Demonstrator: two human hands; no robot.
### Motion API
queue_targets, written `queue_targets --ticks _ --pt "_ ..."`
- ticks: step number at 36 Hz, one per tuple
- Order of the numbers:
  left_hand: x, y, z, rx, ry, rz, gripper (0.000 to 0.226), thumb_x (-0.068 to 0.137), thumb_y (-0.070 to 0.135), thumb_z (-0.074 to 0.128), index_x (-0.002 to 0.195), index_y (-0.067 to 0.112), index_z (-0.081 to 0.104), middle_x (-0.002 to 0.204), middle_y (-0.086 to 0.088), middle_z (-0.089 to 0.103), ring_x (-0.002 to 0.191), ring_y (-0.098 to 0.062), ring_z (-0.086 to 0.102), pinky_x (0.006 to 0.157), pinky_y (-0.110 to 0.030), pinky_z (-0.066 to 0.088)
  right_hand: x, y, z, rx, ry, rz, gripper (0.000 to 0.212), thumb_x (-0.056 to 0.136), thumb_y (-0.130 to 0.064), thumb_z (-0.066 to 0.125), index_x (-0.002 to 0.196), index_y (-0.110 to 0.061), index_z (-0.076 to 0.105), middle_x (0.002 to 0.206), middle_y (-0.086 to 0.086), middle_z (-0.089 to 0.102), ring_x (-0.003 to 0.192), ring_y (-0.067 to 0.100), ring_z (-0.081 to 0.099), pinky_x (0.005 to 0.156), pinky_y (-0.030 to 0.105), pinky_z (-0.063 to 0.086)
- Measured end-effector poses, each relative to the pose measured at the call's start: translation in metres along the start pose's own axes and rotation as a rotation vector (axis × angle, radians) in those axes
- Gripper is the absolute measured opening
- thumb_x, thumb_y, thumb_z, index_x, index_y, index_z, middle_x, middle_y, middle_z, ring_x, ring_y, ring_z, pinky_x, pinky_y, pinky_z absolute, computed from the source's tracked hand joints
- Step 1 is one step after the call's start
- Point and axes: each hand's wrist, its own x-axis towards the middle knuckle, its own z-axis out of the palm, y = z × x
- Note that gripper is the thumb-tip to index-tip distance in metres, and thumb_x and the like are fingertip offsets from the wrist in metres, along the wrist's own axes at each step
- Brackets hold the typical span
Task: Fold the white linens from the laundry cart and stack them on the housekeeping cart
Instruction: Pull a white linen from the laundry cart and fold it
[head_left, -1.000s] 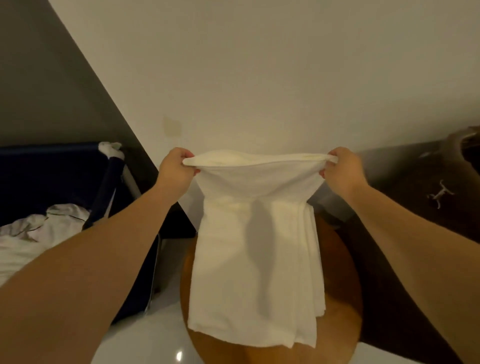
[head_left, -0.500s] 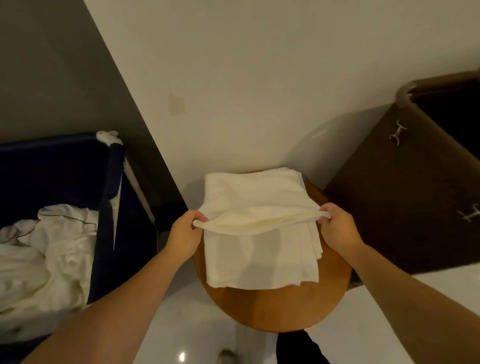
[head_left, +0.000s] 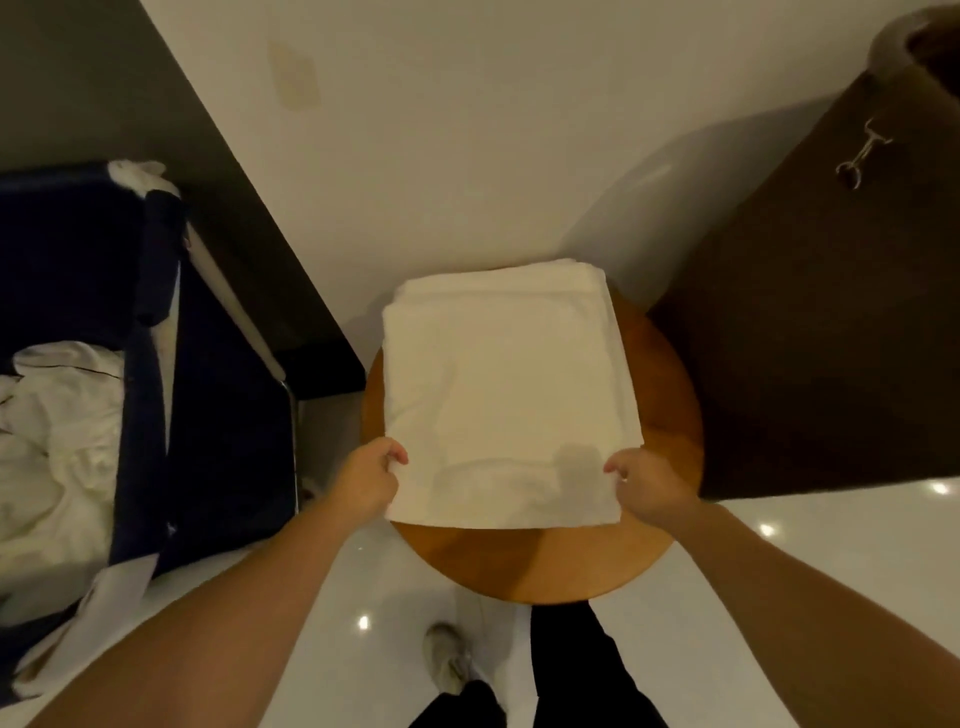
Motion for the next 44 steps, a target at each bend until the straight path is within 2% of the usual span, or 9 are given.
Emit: queue_targets --ticks 2,4,14,22,25,28,31,36,44 --pt "0.016 0.008 -0.002 -0.035 0.053 -0.043 0.023 0.089 -0.001 0.048 0.099 0.019 0.055 0.103 -0.007 0.06 0.096 -0.025 0.059 0.081 -0.033 0.05 0.018 -0.005 -0.006 0.022 0.001 -0.03 0.031 0.092 -0.005 0.053 0.119 -0.019 0.061 0.113 -0.003 0.054 0.093 0.015 0.055 0.064 0.008 0.043" --pt "0.039 0.018 -0.006 -0.082 0.094 -0.074 0.021 0.092 0.013 0.056 0.109 0.021 0.046 0.104 -0.002 0.057 0.099 -0.023 0.058 0.083 -0.033 0.049 0.043 -0.012 -0.017 0.034 0.005 -0.06 0.034 0.093 -0.005 0.051 0.124 -0.015 0.06 0.123 0.001 0.055 0.105 0.021 0.057 0.077 0.015 0.047" --pt "0.163 0.071 -0.034 -0.221 0.244 -0.076 0.09 0.082 0.034 0.074 0.151 0.015 0.019 0.145 -0.003 0.038 0.128 -0.024 0.043 0.101 -0.038 0.041 0.19 -0.062 -0.095 0.107 0.245 -0.121 0.082 0.081 -0.04 0.072 0.147 -0.028 0.025 0.147 0.003 0.037 0.133 0.029 0.04 0.104 0.045 0.039" --pt "0.213 0.09 -0.046 -0.209 0.046 -0.051 0.096 0.073 0.014 0.082 0.15 0.017 0.023 0.133 0.004 0.042 0.116 -0.016 0.045 0.091 -0.032 0.042 0.257 -0.077 -0.128 -0.103 -0.118 -0.105 0.116 0.062 -0.04 0.086 0.151 -0.033 0.012 0.153 0.006 0.026 0.135 0.032 0.034 0.106 0.051 0.038" --pt "0.22 0.083 -0.047 -0.255 0.028 -0.082 0.09 0.072 0.013 0.083 0.146 0.017 0.031 0.129 0.005 0.045 0.116 -0.017 0.048 0.093 -0.034 0.045 0.267 -0.071 -0.124 -0.017 -0.15 -0.078 0.105 0.046 -0.05 0.087 0.138 -0.03 0.04 0.136 0.005 0.045 0.117 0.028 0.048 0.095 0.047 0.048" --pt "0.224 0.079 -0.051 -0.304 -0.063 -0.13 0.086 0.062 0.02 0.089 0.136 0.017 0.047 0.127 -0.003 0.059 0.112 -0.022 0.059 0.094 -0.043 0.051 0.267 -0.065 -0.121 0.168 -0.186 -0.095 0.074 0.056 -0.032 0.09 0.12 -0.026 0.054 0.117 0.001 0.055 0.106 0.023 0.053 0.086 0.039 0.049" --pt "0.224 0.074 -0.054 -0.34 -0.126 -0.159 0.103 0.047 0.031 0.095 0.137 0.018 0.046 0.126 -0.004 0.061 0.113 -0.024 0.059 0.095 -0.046 0.051 0.262 -0.058 -0.118 0.298 -0.151 -0.094 0.069 0.061 -0.025 0.088 0.122 -0.021 0.055 0.117 -0.001 0.055 0.107 0.022 0.053 0.089 0.042 0.05" --pt "0.21 0.069 -0.045 -0.34 0.025 -0.123 0.079 0.07 0.009 0.083 0.137 0.016 0.043 0.126 -0.003 0.055 0.113 -0.022 0.055 0.093 -0.04 0.05 0.24 -0.054 -0.101 0.553 -0.034 -0.086 0.051 0.075 -0.019 0.08 0.121 -0.018 0.056 0.115 -0.001 0.059 0.106 0.022 0.056 0.087 0.04 0.048" --pt "0.182 0.076 -0.041 -0.514 0.056 -0.104 0.075 0.065 0.038 0.087 0.129 0.015 0.055 0.119 -0.008 0.065 0.106 -0.025 0.065 0.092 -0.047 0.053 0.204 -0.064 -0.094 0.837 0.036 -0.042 0.043 0.091 -0.029 0.063 0.131 -0.024 0.051 0.117 -0.003 0.061 0.105 0.02 0.059 0.083 0.04 0.05"
